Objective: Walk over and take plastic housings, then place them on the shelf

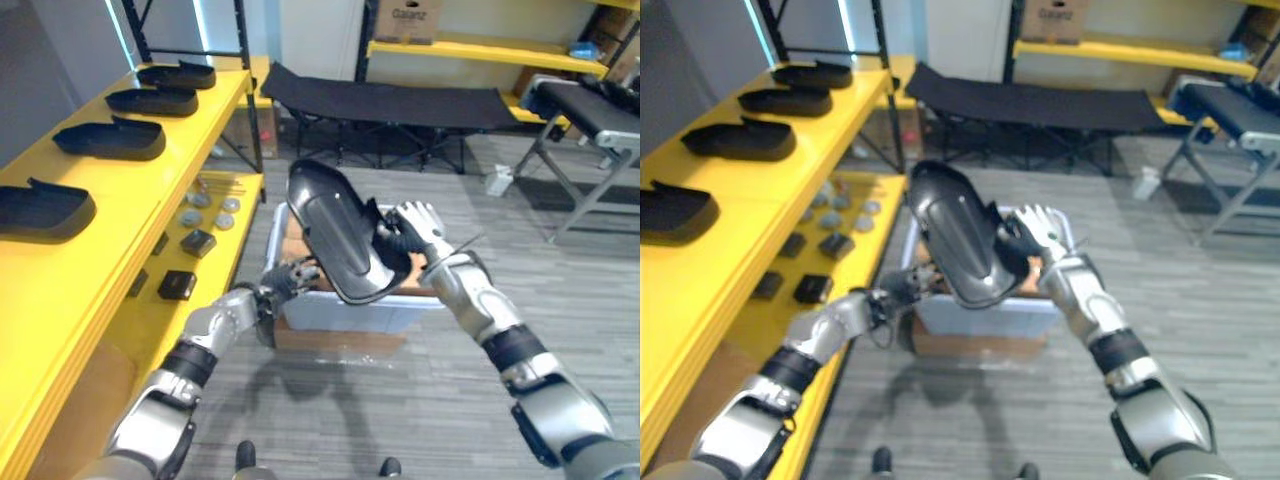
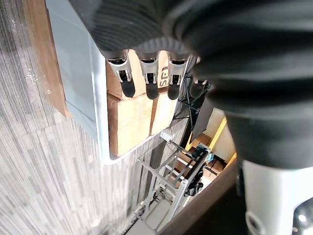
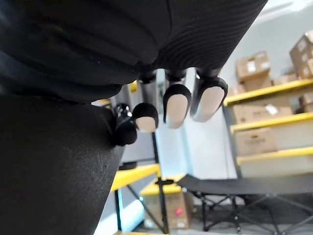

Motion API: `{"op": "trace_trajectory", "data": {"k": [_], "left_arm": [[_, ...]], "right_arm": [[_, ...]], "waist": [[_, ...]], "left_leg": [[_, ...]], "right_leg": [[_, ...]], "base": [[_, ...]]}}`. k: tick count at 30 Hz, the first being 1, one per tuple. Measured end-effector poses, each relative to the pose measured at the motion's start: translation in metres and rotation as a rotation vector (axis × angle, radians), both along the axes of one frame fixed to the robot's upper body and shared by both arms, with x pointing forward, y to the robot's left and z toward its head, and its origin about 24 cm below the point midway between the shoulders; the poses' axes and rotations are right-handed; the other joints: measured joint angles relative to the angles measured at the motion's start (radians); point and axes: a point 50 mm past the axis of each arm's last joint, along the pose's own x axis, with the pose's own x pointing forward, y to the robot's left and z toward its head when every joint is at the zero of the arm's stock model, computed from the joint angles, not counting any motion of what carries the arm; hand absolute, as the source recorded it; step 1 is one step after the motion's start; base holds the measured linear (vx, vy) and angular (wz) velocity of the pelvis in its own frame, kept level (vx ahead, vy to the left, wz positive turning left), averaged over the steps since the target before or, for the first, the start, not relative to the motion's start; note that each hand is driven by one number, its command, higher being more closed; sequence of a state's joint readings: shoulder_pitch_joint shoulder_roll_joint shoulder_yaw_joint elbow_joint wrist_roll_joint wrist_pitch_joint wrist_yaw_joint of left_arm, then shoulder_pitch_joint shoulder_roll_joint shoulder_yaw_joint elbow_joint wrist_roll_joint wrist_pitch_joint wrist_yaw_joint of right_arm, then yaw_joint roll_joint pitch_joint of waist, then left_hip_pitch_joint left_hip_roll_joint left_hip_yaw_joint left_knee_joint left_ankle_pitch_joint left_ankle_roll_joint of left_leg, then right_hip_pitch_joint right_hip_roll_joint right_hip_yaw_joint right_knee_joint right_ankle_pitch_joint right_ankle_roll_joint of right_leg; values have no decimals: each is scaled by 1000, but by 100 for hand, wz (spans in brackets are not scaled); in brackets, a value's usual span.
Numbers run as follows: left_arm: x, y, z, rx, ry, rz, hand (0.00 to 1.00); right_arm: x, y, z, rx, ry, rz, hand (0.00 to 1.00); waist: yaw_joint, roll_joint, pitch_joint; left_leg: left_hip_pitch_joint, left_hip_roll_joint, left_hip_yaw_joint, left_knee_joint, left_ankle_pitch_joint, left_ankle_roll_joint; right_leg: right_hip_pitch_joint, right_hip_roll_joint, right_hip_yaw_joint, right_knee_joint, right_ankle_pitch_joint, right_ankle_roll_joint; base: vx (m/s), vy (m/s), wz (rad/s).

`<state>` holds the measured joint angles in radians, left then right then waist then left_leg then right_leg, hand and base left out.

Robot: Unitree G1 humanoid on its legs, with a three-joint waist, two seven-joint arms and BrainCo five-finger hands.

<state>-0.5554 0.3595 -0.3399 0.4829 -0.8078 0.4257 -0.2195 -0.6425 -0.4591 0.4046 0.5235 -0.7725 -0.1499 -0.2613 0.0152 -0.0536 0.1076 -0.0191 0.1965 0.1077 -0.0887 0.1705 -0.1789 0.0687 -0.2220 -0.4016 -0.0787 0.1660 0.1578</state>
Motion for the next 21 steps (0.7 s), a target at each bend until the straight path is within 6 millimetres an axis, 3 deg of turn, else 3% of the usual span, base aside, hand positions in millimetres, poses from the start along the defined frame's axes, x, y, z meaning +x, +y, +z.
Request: {"op": "trace_trajectory", "data": {"k": [21], "left_arm": [[-6, -23, 2, -39, -50, -99, 0]], "right_arm": [[2, 15, -10, -63, 32, 38, 100]], "waist": [[11, 1, 1]], "left_leg": [[-2, 0, -11, 0, -2, -1]], "right_leg": [[4, 1, -8, 0, -9, 5]], "base": [[1, 0, 1]]}}
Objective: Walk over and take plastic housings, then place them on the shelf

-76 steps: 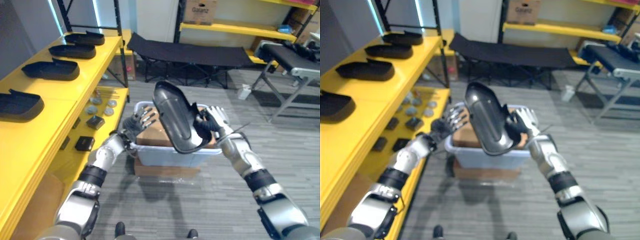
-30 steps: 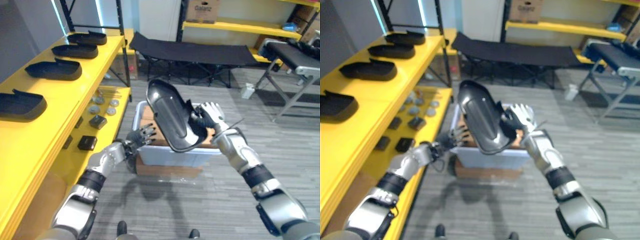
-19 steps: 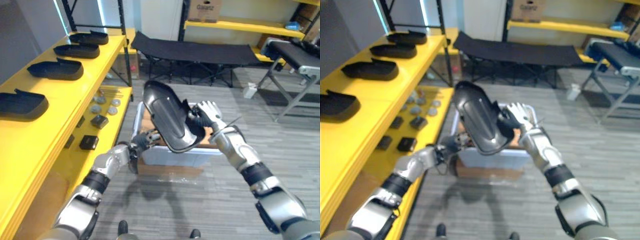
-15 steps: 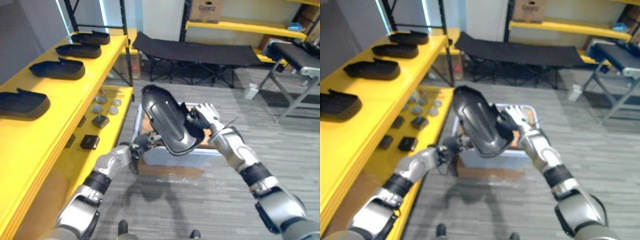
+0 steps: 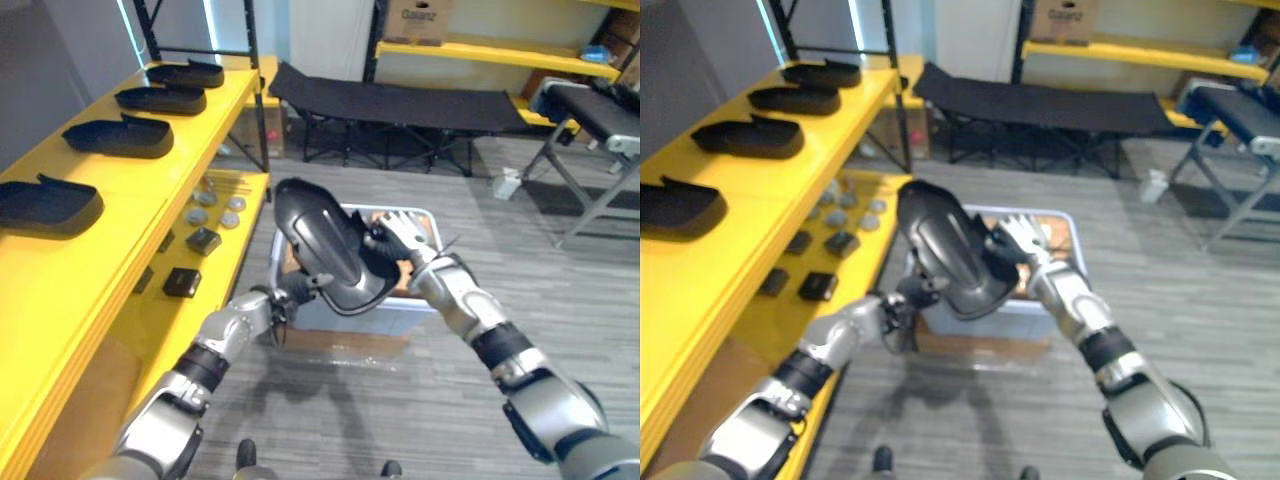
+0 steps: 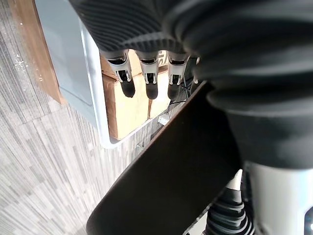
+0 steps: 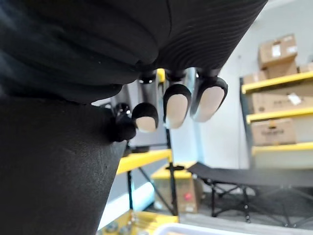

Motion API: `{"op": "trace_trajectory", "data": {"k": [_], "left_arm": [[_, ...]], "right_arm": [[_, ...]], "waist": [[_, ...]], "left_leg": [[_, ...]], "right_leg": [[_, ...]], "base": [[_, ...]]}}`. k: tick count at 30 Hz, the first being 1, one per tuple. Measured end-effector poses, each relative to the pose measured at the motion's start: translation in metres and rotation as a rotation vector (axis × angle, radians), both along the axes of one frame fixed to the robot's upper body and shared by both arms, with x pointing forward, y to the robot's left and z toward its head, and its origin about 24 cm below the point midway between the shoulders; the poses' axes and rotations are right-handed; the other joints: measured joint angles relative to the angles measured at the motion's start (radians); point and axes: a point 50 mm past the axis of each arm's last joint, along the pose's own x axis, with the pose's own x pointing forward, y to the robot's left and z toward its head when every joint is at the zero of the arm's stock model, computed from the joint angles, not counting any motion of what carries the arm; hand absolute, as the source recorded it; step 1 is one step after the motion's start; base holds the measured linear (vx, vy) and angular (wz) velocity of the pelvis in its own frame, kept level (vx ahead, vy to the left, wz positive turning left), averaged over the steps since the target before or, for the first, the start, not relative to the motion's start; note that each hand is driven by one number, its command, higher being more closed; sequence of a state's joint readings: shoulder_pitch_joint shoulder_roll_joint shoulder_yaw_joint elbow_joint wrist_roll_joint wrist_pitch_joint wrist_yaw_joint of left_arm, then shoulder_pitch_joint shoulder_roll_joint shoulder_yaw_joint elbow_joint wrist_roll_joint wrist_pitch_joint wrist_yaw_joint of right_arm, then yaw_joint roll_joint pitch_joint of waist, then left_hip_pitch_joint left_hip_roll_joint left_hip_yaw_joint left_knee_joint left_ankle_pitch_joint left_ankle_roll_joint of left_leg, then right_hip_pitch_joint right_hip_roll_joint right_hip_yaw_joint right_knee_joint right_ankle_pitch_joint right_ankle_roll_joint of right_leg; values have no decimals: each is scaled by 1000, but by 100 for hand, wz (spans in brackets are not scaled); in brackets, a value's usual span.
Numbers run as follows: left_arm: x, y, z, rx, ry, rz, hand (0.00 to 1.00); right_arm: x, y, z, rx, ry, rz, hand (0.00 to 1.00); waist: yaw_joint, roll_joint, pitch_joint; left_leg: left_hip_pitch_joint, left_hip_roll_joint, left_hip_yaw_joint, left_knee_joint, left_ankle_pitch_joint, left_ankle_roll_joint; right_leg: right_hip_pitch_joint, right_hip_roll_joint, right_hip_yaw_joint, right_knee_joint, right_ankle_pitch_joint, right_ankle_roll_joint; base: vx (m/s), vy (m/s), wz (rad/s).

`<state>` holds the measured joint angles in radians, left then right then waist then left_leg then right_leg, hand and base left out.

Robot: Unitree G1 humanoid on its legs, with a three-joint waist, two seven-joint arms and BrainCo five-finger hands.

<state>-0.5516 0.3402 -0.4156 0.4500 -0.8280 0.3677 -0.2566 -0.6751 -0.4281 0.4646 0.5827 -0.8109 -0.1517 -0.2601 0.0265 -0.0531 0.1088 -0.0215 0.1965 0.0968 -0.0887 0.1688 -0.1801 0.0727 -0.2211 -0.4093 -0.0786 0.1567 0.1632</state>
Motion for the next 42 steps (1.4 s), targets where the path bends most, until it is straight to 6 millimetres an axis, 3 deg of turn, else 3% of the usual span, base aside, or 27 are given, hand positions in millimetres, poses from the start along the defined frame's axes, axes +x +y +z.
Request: {"op": "trace_trajectory", "data": {"k": [8, 9, 28, 42], "left_arm": [[1, -2, 4, -36, -22, 18, 0], [1, -3, 4, -34, -23, 22, 100], [2, 5, -1, 71, -103, 189, 100], [11, 17, 29, 79, -280, 379, 100]], "right_arm": [[1, 0, 2, 1, -6, -1, 100], [1, 0, 2, 0, -8, -1, 100], [-1, 10, 12, 112, -122, 25, 100], [-9, 28, 37, 339, -251, 88, 100]], "waist": [[1, -1, 1], [1, -1, 1], [8, -19, 12], [7, -21, 13]], "left_leg": [[0, 0, 1, 0, 0, 0], [0, 0, 1, 0, 0, 0], [2, 1, 7, 0, -1, -1], [20, 1, 26, 0, -12, -2]], "right_leg": [[0, 0, -2, 0, 1, 2], [0, 0, -2, 0, 1, 2], [0, 0, 1, 0, 0, 3], [-1, -1, 23, 0, -1, 3]], "base": [[0, 0, 0], [0, 0, 0], [0, 0, 0], [3, 0, -4]]}}
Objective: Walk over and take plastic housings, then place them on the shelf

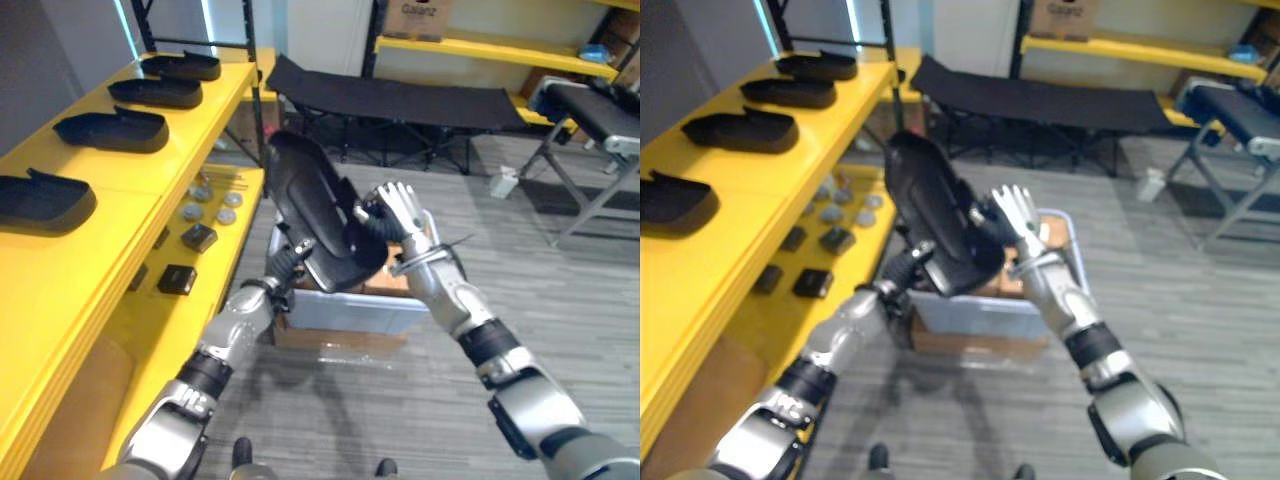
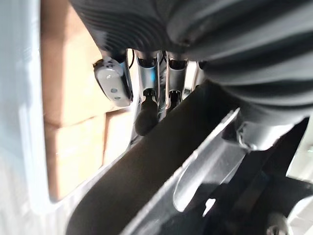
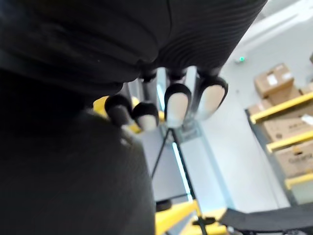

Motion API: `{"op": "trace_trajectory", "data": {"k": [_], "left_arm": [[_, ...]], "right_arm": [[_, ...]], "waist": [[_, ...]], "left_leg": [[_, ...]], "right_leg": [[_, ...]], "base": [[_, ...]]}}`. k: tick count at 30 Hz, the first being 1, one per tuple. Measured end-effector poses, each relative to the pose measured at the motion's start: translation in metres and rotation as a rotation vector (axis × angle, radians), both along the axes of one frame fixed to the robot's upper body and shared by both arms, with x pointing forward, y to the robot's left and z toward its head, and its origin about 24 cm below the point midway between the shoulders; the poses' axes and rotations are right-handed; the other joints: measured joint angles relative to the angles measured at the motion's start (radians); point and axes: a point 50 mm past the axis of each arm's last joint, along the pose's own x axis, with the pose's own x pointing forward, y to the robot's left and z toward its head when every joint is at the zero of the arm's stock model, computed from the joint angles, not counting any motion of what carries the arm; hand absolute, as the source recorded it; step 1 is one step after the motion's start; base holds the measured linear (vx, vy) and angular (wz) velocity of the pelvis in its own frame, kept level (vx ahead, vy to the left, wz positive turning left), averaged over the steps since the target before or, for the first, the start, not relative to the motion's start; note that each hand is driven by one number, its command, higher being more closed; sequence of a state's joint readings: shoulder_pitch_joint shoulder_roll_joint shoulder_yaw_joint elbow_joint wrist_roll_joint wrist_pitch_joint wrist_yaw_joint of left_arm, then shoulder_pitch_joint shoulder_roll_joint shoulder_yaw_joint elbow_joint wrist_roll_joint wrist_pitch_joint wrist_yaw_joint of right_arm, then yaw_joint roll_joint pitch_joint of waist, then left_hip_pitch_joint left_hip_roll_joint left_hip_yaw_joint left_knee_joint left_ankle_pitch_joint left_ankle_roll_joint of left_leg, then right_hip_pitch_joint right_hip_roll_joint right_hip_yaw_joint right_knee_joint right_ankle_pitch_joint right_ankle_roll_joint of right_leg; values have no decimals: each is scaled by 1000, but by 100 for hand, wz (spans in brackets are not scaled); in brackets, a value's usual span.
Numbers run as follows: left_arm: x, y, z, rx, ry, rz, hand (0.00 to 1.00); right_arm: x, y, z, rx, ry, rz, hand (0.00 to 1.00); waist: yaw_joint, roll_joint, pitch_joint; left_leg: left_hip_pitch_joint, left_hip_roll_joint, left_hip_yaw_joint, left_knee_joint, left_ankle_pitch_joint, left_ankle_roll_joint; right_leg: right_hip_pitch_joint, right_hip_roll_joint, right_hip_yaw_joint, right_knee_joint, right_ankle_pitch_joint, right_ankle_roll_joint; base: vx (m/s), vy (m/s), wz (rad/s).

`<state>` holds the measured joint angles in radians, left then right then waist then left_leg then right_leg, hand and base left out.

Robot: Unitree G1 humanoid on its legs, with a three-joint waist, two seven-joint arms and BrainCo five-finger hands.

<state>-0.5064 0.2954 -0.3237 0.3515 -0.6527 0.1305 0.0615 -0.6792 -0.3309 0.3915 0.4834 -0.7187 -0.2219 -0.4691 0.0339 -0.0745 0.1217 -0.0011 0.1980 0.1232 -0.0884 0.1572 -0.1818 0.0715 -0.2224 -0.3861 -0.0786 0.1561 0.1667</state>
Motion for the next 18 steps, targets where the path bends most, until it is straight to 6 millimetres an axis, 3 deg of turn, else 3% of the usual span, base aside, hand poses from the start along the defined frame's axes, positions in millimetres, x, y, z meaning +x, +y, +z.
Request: {"op": "trace_trajectory", "data": {"k": [3, 4, 9, 18], "left_arm": [[2, 5, 3, 37, -31, 69, 100], [2, 7, 4, 46, -37, 81, 100], [9, 22, 17, 92, -93, 202, 100], [15, 33, 49, 237, -295, 345, 100]], "right_arm": [[-3, 6, -2, 32, -4, 18, 100], [-3, 8, -2, 37, -1, 23, 0], [-12, 15, -11, 73, 9, 73, 0], [-16, 18, -23, 174, 85, 79, 0]], "waist": [[-1, -3, 1], [-1, -3, 2], [2, -23, 13], [7, -22, 16]], "left_leg": [[0, 0, 1, 0, -1, -1], [0, 0, 1, 0, -1, -1], [0, -1, 1, 1, -3, -1], [-1, -2, 0, 1, -6, -1]], "right_leg": [[0, 0, 0, 0, -1, 0], [-1, 0, 0, 0, -1, 0], [-1, -1, 0, 0, -1, 0], [0, -1, -1, 0, -4, 1]], "base": [[0, 0, 0], [0, 0, 0], [0, 0, 0], [0, 0, 0]]}}
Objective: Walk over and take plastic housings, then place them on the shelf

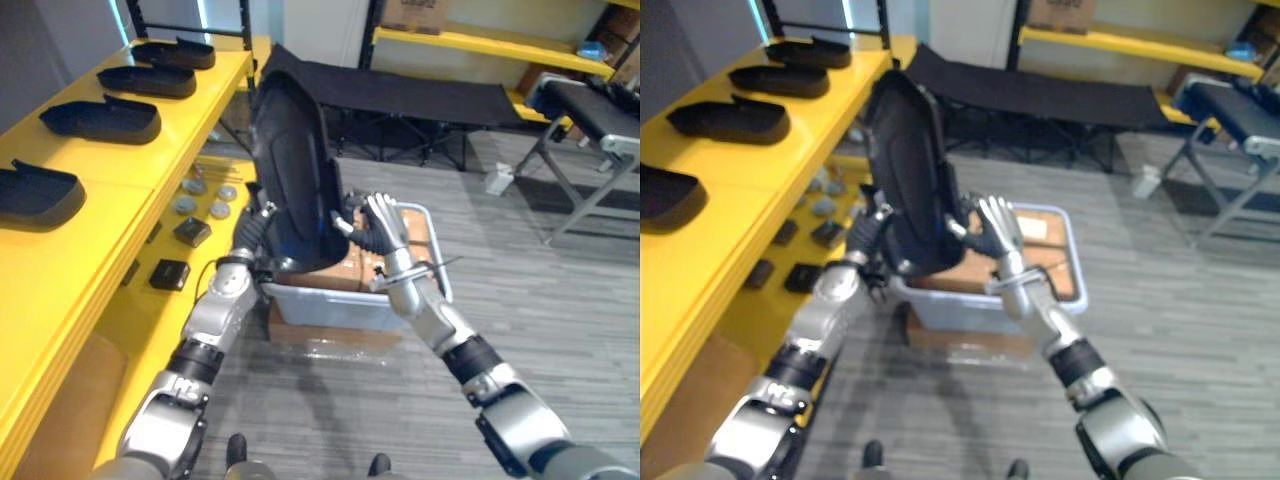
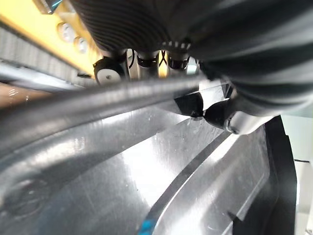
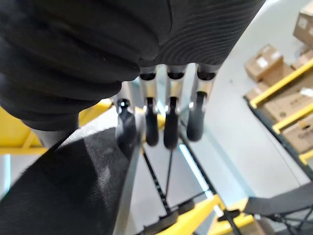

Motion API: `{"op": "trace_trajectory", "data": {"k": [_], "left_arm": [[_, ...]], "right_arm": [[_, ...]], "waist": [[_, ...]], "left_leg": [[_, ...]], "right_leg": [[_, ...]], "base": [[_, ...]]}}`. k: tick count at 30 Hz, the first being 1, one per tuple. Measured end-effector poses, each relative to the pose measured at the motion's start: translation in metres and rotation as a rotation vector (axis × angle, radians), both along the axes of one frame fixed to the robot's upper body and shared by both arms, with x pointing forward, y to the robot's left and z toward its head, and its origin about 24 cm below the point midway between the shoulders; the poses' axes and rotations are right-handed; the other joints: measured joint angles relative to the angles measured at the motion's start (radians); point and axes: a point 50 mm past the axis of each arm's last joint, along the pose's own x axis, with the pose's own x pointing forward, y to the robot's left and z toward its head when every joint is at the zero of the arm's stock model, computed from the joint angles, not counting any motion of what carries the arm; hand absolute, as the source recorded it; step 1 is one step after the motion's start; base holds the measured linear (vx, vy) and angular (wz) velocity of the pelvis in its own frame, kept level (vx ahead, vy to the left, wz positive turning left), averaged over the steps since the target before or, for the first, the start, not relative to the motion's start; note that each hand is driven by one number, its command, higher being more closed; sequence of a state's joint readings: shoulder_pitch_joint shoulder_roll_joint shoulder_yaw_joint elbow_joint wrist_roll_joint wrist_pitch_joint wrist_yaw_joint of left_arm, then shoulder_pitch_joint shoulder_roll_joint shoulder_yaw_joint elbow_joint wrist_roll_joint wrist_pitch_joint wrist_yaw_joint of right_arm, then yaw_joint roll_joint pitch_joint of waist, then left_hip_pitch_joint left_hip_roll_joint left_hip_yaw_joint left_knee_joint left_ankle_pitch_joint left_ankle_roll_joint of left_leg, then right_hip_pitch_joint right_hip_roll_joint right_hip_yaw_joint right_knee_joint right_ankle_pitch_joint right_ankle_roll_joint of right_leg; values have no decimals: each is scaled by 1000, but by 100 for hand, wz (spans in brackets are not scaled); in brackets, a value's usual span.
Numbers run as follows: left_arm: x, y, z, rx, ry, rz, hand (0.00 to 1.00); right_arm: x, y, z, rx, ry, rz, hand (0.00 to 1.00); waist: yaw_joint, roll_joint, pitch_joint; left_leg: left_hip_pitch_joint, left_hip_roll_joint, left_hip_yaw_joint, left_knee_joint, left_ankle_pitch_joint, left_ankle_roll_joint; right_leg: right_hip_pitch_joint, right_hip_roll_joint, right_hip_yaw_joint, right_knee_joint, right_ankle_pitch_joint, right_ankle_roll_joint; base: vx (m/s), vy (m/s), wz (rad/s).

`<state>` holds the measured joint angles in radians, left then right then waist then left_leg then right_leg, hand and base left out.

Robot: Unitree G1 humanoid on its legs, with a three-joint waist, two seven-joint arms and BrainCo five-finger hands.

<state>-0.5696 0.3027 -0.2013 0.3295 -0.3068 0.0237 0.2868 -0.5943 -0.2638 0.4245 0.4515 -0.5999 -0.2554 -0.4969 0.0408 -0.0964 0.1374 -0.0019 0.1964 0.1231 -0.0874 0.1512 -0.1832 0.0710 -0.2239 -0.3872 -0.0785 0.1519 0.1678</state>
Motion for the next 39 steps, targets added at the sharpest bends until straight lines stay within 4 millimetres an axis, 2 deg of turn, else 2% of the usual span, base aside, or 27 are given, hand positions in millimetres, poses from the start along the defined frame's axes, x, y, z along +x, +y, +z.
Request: {"op": "trace_trajectory", "data": {"k": [6, 11, 14, 17, 20, 21, 24, 26, 28, 29, 30, 32, 33, 34, 36, 39], "left_arm": [[0, 8, 31, 168, -177, 156, 100], [-2, 19, 41, 281, -251, 286, 100], [-3, 26, 41, 345, -274, 367, 100], [-7, 31, 32, 431, -271, 422, 100], [-17, 41, 5, 510, -203, 473, 100], [-23, 48, -12, 535, -145, 500, 100], [-39, 62, -43, 557, -51, 548, 100], [-50, 70, -56, 528, -11, 593, 100], [-61, 76, -65, 422, 9, 618, 100], [-71, 76, -65, 321, -8, 632, 100], [-86, 72, -57, 198, -82, 634, 100], [-102, 66, -48, 98, -163, 617, 100], [-111, 61, -40, 29, -228, 592, 100], [-115, 59, -36, 3, -259, 581, 100], [-127, 56, -25, -80, -351, 552, 100], [-132, 59, -16, -127, -429, 528, 100]], "right_arm": [[-5, -1, -18, -1, 68, -11, 0], [-4, -12, -35, -11, 141, -70, 0], [-7, -18, -39, 54, 150, -102, 0], [-7, -25, -28, 177, 101, -130, 0], [-10, -36, -8, 335, 8, -154, 0], [-13, -42, -1, 412, -34, -165, 0], [-24, -61, 0, 557, -57, -197, 0], [-32, -75, -8, 620, -31, -220, 0], [-42, -85, -23, 661, 43, -227, 0], [-49, -90, -37, 683, 108, -238, 0], [-62, -96, -55, 750, 190, -253, 0], [-73, -103, -70, 832, 251, -291, 0], [-81, -109, -78, 906, 279, -317, 0], [-83, -111, -81, 946, 290, -327, 0], [-90, -117, -86, 1061, 300, -335, 0], [-96, -115, -84, 1109, 292, -289, 0]], "waist": [[0, 4, 9], [0, 0, 15], [-1, 1, 15], [-2, 1, 15], [-3, 1, 15], [-4, 2, 15], [-6, 2, 15], [-6, 3, 15], [-5, 6, 16], [-6, 9, 16], [-5, 16, 16], [-6, 29, 10], [-8, 45, 2], [-10, 53, -3], [-14, 89, -25], [-29, 123, -46]], "left_leg": [[0, 0, 1, 0, -2, 0], [-1, 0, 2, 0, -3, -1], [-1, 0, 3, 1, -4, -2], [-1, 0, 7, 4, -5, -2], [2, 0, 22, 4, -8, -2], [3, 0, 26, 4, -9, -2], [5, 0, 28, 4, -11, -3], [7, 0, 29, 4, -13, -4], [9, 0, 30, 4, -15, -3], [11, -1, 32, 4, -16, -2], [16, -3, 35, 4, -19, -1], [20, -4, 35, 4, -20, -1], [23, -5, 34, 4, -22, -2], [25, -5, 34, 4, -22, -2], [37, -5, 35, 4, -27, -3], [37, -5, 29, 0, -29, -5]], "right_leg": [[0, 0, 0, 0, -1, 0], [-2, 0, 1, 0, -1, 0], [-3, 1, 2, 0, -1, 0], [-6, 1, 7, 0, 0, 1], [-12, 0, 17, 0, 0, 1], [-17, 0, 30, 0, 2, 2], [-16, 0, 31, 0, 2, 2], [-16, 0, 32, 0, 2, 2], [-14, -1, 33, 0, 1, 3], [-13, -2, 33, 0, -1, 1], [-10, -4, 33, 0, -12, -4], [-6, -5, 32, 0, -15, -2], [-2, -5, 31, 0, -17, 0], [0, -5, 31, 0, -18, 0], [9, -5, 30, 0, -24, 2], [17, -5, 17, 0, -29, 6]], "base": [[0, 0, 0], [0, 0, 0], [0, 0, 0], [6, 1, -3], [8, 4, -10], [10, 4, -13], [5, 0, -3], [0, 0, 0], [0, 0, 0], [6, 5, -4], [12, 5, -4], [13, 1, 2], [25, 0, 4], [0, 0, 0], [0, 0, 0], [-7, -3, 8]]}}
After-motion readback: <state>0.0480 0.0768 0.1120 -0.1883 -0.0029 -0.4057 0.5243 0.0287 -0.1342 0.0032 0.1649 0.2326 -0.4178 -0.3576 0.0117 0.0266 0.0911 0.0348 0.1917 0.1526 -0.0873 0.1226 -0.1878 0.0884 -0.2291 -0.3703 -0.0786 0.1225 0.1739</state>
